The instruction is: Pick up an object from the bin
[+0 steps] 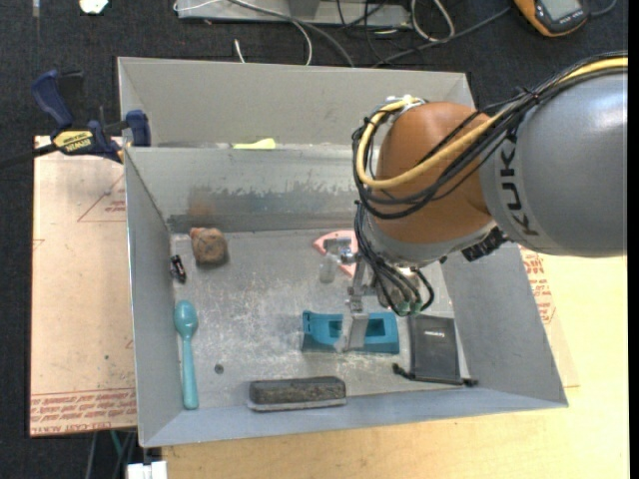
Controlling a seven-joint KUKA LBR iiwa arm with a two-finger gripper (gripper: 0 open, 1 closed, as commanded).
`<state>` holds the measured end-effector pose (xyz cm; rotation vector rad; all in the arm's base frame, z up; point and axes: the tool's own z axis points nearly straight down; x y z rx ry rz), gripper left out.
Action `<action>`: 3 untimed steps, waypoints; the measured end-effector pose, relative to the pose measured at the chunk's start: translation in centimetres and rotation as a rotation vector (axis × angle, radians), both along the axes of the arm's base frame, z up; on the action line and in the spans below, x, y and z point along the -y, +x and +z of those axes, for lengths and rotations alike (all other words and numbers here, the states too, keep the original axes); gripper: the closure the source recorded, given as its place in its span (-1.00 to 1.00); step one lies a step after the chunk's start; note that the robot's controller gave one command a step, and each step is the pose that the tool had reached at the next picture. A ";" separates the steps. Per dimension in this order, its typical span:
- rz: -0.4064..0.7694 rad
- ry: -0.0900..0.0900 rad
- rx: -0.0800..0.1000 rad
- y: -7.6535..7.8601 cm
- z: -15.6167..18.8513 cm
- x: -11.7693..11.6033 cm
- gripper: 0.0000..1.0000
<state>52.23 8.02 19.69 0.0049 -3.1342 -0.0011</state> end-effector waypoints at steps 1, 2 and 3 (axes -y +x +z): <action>-0.002 0.001 0.007 0.2 0.4 0.0 -1.00; 0.088 0.001 0.012 0.5 -5.0 3.1 -1.00; 0.144 0.004 0.012 3.9 -12.4 3.8 -1.00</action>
Offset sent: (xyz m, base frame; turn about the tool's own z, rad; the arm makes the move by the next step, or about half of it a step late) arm 0.0065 -0.0652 -0.1112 -0.1807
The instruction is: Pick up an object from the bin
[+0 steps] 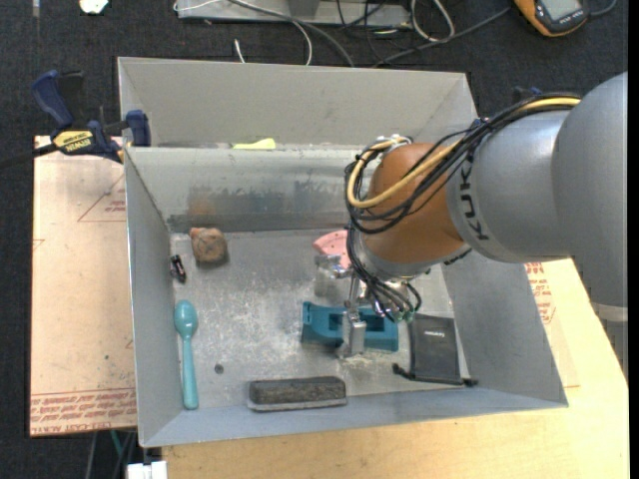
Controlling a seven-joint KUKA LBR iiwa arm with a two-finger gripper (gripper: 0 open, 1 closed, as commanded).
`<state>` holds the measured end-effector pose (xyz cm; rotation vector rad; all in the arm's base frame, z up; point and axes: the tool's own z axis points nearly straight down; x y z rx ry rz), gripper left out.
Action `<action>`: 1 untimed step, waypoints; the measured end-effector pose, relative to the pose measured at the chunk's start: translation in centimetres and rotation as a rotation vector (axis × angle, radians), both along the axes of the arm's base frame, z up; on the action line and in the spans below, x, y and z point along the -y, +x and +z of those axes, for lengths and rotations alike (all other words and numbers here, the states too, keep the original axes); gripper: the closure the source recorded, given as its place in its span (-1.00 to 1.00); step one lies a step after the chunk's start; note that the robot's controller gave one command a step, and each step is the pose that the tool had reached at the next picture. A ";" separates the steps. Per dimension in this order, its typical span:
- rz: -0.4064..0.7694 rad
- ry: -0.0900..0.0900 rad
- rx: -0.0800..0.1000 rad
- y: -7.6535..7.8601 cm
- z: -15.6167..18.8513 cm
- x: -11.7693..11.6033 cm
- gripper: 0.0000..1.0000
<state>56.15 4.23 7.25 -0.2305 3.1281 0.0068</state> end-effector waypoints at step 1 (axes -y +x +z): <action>-0.075 0.000 0.007 -3.8 -0.1 0.5 1.00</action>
Offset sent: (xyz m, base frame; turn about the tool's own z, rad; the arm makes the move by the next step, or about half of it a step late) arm 0.0000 0.0000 0.0000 0.0000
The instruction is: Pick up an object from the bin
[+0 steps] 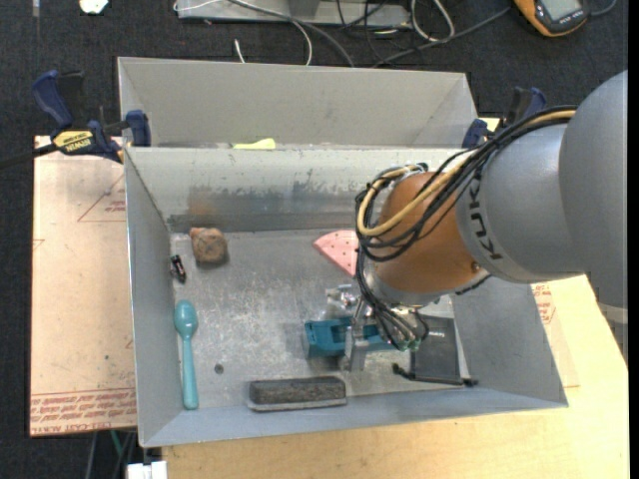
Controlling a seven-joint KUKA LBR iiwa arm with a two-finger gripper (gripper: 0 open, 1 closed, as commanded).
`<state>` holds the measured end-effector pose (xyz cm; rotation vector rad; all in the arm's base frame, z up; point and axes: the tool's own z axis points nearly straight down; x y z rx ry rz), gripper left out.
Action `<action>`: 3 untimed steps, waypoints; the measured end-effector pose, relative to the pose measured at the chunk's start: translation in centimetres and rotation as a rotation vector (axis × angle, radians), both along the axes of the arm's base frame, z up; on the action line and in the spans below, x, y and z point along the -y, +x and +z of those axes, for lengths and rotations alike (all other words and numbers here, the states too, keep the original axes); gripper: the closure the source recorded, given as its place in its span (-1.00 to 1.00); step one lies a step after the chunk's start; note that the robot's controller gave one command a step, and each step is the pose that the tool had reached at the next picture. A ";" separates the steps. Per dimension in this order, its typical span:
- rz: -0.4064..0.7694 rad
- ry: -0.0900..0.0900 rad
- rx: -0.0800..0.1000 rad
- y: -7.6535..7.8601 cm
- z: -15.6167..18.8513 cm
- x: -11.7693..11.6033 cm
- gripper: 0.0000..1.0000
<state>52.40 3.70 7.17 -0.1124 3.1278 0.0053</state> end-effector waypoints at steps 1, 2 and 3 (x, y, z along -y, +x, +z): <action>0.000 0.000 0.000 0.0 0.0 0.0 1.00; 0.007 -0.002 -0.012 -0.7 5.4 0.0 1.00; 0.053 -0.001 -0.013 0.9 13.0 0.5 1.00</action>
Offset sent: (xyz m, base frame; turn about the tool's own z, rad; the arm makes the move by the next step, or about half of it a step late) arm -0.0128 0.0049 0.2673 -0.0332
